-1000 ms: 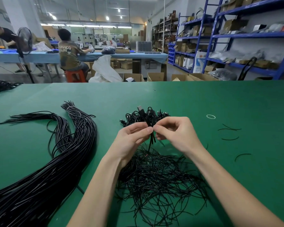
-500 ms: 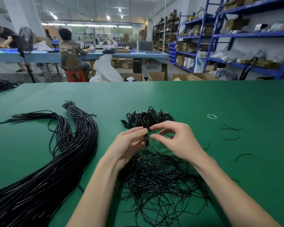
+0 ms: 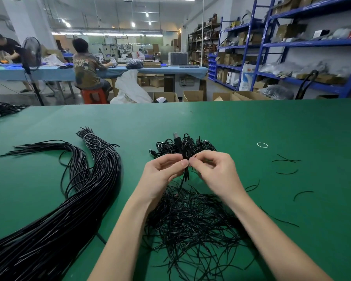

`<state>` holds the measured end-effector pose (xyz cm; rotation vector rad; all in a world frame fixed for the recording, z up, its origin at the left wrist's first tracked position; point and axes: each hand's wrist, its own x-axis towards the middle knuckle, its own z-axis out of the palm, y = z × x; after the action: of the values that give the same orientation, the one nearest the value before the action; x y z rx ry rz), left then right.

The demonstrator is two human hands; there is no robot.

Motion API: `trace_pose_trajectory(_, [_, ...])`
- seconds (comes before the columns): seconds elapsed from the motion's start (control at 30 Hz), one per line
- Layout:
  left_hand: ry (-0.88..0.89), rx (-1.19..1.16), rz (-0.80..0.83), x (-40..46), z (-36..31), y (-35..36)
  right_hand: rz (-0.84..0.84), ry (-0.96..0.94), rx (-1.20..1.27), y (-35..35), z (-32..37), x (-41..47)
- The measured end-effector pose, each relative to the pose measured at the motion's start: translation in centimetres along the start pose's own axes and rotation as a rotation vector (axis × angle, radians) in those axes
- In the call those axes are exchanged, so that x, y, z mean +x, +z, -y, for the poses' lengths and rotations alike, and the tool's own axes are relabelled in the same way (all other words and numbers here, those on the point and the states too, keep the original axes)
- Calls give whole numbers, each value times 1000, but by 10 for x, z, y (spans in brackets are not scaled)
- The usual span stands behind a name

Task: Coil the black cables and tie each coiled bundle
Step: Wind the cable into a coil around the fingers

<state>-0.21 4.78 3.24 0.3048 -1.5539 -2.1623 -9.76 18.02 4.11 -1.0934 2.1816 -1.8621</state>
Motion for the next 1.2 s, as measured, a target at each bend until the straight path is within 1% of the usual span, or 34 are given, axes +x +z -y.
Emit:
trace_pose_trajectory(0.07, [54,92,-31,-1,0,-1,137,513,509,1,4,4])
trace_pose_trajectory(0.1, [51,110,-44,-1,0,-2,193,711,708,0,5,6])
trace_pose_trajectory(0.13, [24,90,-54,-1,0,-1,230,801,803,-1,4,6])
trace_pose_trajectory(0.17, [-20,32,-61,-1,0,-1,250,798,788,-2,3,7])
trace_pose_trajectory(0.2, [-69,-38,-70,-1,1,0,251,715,668,-2,2,8])
trace_pose_trajectory(0.23, [-115,-93,-86,0,1,0,225,575,475,-1,3,8])
trace_pose_trajectory(0.3, [-187,-153,-116,1,1,1,122,247,86,-2,4,8])
trace_pose_trajectory(0.37, [-225,-194,-137,2,-1,1,75,-31,-157,-7,3,8])
trace_pose_trajectory(0.43, [-235,-196,-145,2,-2,-2,72,-220,-363,-9,2,7])
trace_pose_trajectory(0.5, [-237,-175,-131,2,-2,-1,39,-330,-436,-10,0,4])
trace_pose_trajectory(0.57, [-223,-184,-109,2,-1,-1,-6,-329,-362,-8,-1,3])
trace_pose_trajectory(0.6, [-206,-190,-97,2,-1,-1,-34,-278,-308,-6,-1,4])
trace_pose_trajectory(0.63, [-184,-181,-85,2,-1,-1,-37,-170,-241,-3,-1,4])
trace_pose_trajectory(0.67, [-162,-155,-74,2,-2,-1,-14,0,-118,-2,1,5])
trace_pose_trajectory(0.7, [-140,-121,-62,2,-3,0,32,220,94,-4,1,7])
trace_pose_trajectory(0.77, [-104,-82,-30,2,-4,0,187,713,745,-4,7,7])
trace_pose_trajectory(0.8, [-93,-81,-22,1,-5,0,215,843,959,-4,9,5])
trace_pose_trajectory(0.83, [-94,-87,-24,2,-6,0,230,863,1014,-4,9,4])
trace_pose_trajectory(0.87, [-110,-102,-40,3,-6,0,237,815,929,-4,10,4])
trace_pose_trajectory(0.9, [-134,-128,-62,3,-6,1,222,694,732,-5,9,5])
trace_pose_trajectory(0.97, [-180,-189,-101,4,-3,1,125,343,223,-6,7,4])
trace_pose_trajectory(1.0, [-199,-206,-115,4,-2,1,56,172,10,-7,5,3])
trace_pose_trajectory(1.03, [-211,-215,-125,4,-1,1,2,14,-138,-7,1,3])
trace_pose_trajectory(1.1, [-226,-222,-130,4,0,0,-31,-244,-294,-9,-5,1])
trace_pose_trajectory(1.13, [-231,-226,-129,5,0,0,-29,-332,-337,-9,-6,1])
trace_pose_trajectory(1.2, [-233,-233,-125,5,0,-2,-39,-407,-355,-7,-7,-1])
